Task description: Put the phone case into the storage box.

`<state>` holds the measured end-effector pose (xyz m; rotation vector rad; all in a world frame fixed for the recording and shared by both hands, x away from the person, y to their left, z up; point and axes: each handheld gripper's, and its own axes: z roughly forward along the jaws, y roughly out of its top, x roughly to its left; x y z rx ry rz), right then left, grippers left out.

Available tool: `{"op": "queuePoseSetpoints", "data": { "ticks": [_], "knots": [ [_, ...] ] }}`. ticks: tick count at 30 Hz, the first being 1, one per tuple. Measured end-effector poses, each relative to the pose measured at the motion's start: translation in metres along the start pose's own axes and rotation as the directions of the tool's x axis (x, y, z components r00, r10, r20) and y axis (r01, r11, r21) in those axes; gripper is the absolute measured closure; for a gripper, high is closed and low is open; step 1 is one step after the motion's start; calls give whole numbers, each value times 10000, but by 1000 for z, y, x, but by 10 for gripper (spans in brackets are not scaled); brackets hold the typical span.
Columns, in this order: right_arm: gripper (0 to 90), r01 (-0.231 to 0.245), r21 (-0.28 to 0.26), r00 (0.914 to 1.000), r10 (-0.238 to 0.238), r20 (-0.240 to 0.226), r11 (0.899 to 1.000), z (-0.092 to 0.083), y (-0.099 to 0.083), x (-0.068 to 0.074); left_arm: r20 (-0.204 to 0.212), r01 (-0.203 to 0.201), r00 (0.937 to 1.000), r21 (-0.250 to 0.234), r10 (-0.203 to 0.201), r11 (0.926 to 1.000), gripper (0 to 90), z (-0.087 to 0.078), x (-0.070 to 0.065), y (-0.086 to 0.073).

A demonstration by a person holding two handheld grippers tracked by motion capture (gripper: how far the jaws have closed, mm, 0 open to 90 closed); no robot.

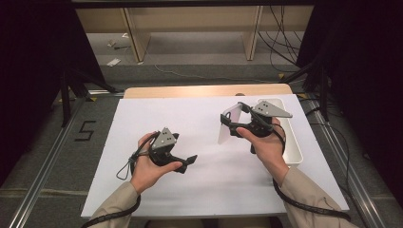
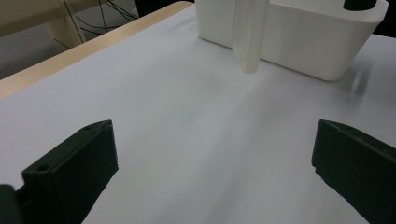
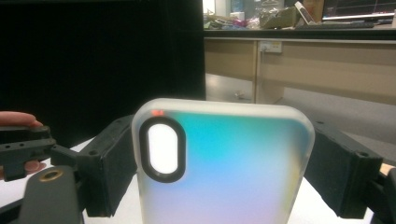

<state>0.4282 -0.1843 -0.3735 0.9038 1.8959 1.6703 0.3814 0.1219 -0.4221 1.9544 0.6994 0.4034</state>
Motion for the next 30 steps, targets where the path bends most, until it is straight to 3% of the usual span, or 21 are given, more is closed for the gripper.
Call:
{"op": "queuePoseSetpoints", "data": {
  "ticks": [30],
  "knots": [
    [179, 19, -114, 9997, -16, 245, 9999, -7, 7, -8, -494, 114, 9987, -54, -116, 9999, 0, -20, 13, -19]
  ]
}}
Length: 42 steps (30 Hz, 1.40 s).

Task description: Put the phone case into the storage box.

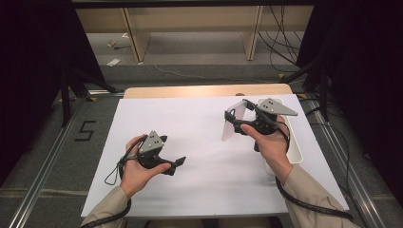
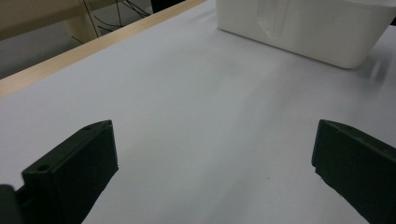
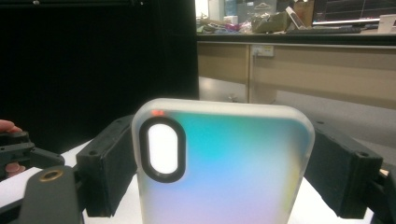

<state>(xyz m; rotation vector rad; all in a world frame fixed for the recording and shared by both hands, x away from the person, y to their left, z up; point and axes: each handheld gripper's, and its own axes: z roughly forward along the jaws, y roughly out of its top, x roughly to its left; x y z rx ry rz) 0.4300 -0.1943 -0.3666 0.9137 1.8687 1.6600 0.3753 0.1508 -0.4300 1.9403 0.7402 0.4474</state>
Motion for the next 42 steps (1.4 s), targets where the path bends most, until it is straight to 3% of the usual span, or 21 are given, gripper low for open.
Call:
{"op": "queuePoseSetpoints", "data": {
  "ticks": [42],
  "knots": [
    [179, -119, -326, 9977, 140, 662, 9994, -15, 16, -20, -111, 55, 9999, -65, -56, 10000, 0, 0, 2, -2]
  ]
}}
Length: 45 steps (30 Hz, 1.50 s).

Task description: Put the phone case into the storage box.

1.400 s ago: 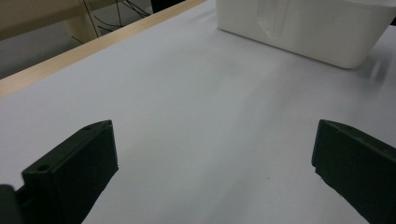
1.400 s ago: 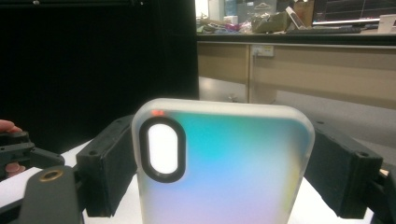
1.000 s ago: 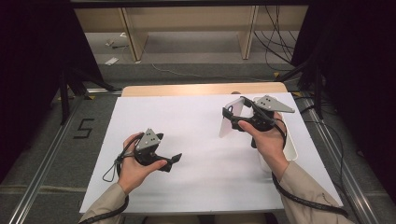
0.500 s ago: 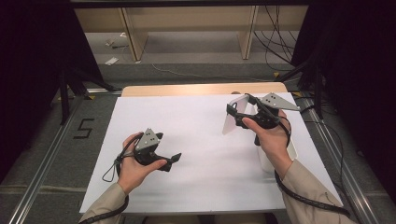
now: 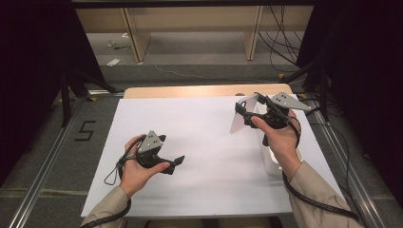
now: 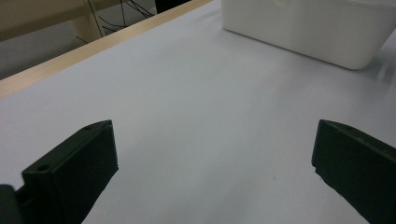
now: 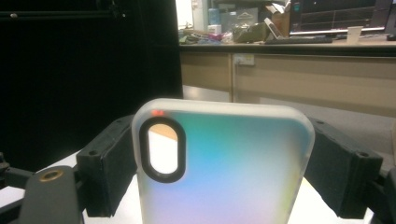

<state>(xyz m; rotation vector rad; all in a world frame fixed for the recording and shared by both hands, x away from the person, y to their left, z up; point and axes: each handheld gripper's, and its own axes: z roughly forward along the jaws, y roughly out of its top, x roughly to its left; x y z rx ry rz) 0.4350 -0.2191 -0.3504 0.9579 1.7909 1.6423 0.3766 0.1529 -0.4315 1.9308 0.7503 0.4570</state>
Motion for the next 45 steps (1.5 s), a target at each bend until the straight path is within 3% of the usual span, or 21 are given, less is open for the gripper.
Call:
{"op": "queuePoseSetpoints", "data": {
  "ticks": [45],
  "knots": [
    [179, -204, -271, 9947, 230, 1000, 9994, -16, 10, -30, -73, 21, 10000, -9, -21, 10000, 0, 0, 1, 0]
  ]
}}
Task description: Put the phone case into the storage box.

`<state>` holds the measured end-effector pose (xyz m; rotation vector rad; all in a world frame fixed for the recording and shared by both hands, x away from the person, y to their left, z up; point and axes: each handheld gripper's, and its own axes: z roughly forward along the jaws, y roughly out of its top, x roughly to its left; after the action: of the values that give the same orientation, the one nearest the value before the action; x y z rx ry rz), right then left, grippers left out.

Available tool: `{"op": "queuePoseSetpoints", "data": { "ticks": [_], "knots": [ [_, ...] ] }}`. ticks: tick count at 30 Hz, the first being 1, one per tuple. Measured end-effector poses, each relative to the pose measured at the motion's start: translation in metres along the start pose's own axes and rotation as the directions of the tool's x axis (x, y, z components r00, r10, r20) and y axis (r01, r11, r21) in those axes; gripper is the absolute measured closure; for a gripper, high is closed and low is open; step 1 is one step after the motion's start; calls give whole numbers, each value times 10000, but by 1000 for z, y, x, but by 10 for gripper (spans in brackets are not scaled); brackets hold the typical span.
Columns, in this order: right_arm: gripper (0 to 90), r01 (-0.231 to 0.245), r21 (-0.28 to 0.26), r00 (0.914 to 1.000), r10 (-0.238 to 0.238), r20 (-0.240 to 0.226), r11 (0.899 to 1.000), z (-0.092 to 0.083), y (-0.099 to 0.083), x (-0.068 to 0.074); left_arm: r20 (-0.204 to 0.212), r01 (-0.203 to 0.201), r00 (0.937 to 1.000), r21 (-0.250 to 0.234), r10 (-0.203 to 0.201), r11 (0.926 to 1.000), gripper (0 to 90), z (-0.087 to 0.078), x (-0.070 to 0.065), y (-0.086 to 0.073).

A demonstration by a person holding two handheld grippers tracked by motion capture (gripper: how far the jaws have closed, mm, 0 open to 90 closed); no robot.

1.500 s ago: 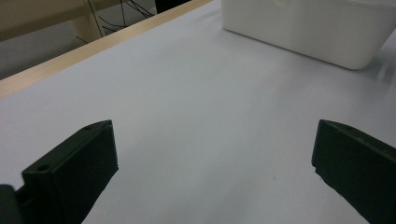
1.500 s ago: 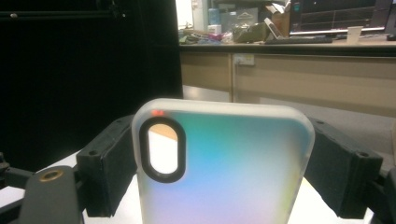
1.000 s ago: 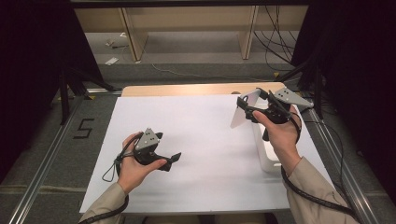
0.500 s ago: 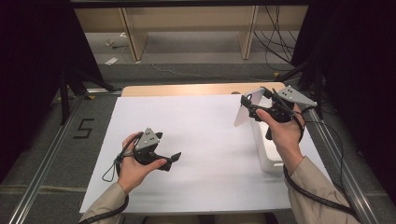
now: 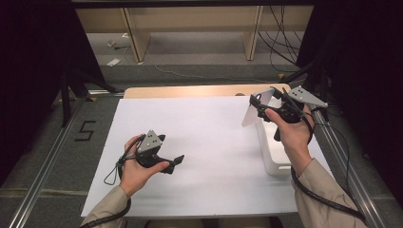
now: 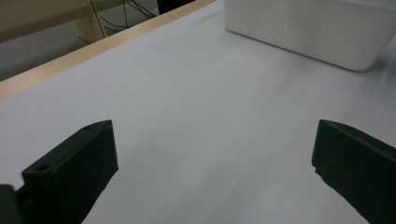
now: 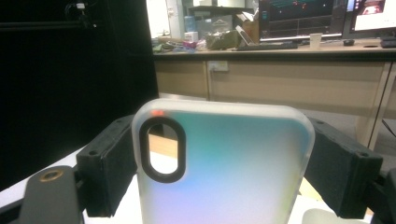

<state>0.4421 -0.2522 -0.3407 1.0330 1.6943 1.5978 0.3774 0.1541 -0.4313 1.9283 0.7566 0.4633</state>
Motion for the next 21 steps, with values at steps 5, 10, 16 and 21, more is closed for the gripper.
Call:
{"op": "queuePoseSetpoints", "data": {
  "ticks": [5, 10, 16, 21],
  "knots": [
    [179, -46, -33, 9999, 47, 108, 10000, -1, 1, -3, 3, 9, 10000, 8, -9, 10000, 0, 0, 0, 0],
    [179, -48, 0, 9997, 48, 246, 10000, -2, 1, -6, 3, -5, 10000, 1, 5, 10000, 0, 0, 0, 0],
    [179, -81, -16, 9993, 82, 377, 10000, -4, 2, -11, -17, 0, 10000, 7, 0, 10000, 0, 0, 0, 0],
    [179, -104, -10, 9986, 104, 518, 9999, -5, 2, -16, -14, -31, 10000, -1, 31, 10000, 0, 0, 0, 0]
  ]
}}
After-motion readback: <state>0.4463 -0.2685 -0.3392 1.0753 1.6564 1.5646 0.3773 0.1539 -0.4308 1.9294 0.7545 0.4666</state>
